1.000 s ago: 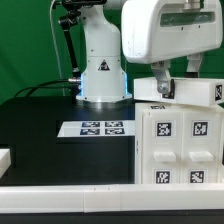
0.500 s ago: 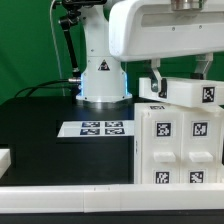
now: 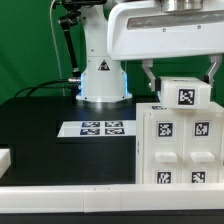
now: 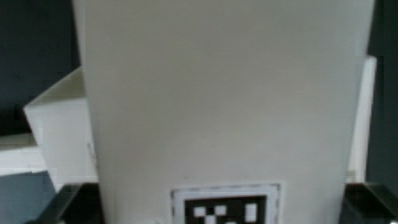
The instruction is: Assemble cabinet
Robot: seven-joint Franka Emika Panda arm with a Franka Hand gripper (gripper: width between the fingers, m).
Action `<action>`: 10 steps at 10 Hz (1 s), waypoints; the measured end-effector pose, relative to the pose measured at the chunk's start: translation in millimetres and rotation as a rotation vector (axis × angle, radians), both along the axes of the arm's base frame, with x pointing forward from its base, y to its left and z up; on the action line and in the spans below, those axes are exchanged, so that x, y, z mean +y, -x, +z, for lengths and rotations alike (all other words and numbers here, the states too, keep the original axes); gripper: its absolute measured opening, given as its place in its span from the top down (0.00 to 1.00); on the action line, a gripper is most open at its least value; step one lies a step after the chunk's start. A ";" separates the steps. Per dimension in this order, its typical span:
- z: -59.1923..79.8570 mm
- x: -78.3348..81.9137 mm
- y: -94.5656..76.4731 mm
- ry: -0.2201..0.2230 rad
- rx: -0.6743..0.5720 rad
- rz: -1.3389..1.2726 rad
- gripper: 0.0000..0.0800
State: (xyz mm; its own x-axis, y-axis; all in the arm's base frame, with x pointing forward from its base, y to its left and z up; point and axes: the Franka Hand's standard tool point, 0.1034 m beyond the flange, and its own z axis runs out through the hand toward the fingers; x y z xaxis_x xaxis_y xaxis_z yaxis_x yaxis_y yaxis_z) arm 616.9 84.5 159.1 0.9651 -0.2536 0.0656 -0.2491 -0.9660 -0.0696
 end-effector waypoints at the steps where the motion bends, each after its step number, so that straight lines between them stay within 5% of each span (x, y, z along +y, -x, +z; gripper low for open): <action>1: 0.0 0.0 0.0 -0.005 0.003 -0.059 0.30; 10: -0.7 0.9 -0.2 -0.093 0.021 -0.855 0.30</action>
Offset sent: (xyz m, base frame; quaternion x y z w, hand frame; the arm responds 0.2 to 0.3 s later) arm 0.0000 0.0000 0.0000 0.0000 0.0000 0.1938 0.9810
